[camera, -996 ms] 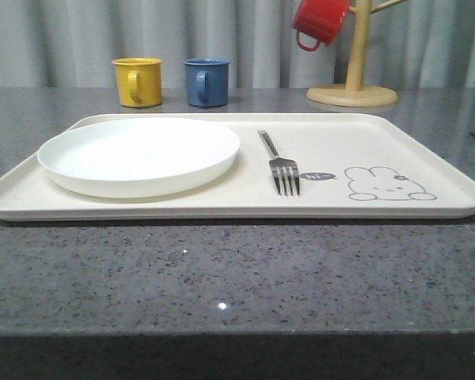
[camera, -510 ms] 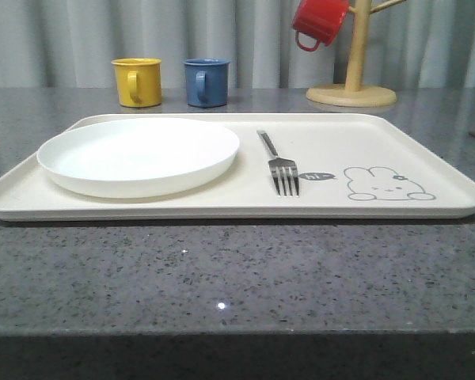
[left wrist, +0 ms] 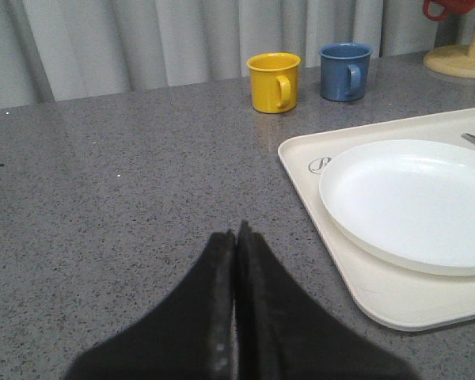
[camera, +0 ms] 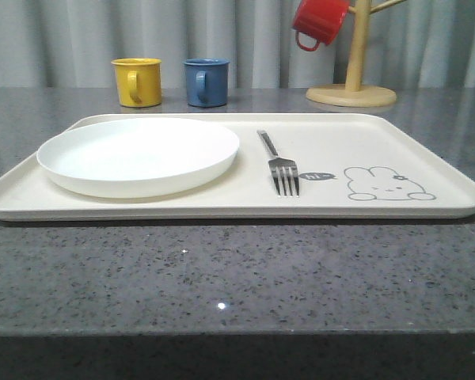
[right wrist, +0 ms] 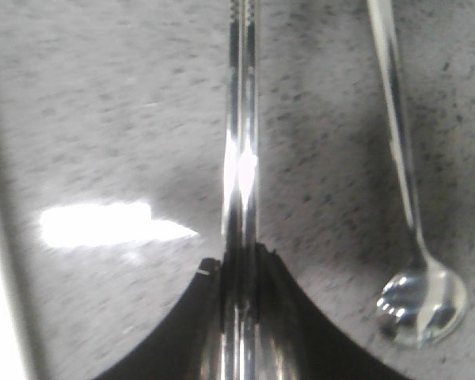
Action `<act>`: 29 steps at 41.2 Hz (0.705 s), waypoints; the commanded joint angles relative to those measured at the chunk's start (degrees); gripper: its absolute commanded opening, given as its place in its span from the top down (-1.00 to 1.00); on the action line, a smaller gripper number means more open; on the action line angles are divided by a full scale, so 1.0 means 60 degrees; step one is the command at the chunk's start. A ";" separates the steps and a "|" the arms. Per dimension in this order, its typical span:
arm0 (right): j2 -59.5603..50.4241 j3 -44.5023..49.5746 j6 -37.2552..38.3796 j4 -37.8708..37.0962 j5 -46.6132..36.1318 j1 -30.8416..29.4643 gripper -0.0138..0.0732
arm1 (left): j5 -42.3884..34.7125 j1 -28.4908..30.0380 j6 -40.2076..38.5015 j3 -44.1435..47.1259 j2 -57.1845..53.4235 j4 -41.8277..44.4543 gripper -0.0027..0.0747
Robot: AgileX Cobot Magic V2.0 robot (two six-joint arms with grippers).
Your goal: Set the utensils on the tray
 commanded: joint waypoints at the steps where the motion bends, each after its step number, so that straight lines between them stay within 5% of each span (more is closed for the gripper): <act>1: -0.0802 -0.0252 0.0295 0.0131 -0.0024 0.0544 0.55 | -0.0800 0.0032 -0.0109 -0.0259 0.0077 -0.0125 0.98; 17: -0.0166 -0.1358 0.1732 0.0318 -0.0391 0.3710 0.55 | -0.0800 0.0032 -0.0109 -0.0259 0.0077 -0.0125 0.98; 29: 0.1049 -0.2063 0.2652 0.0333 -0.0279 0.4305 0.55 | -0.0800 0.0032 -0.0109 -0.0259 0.0077 -0.0125 0.98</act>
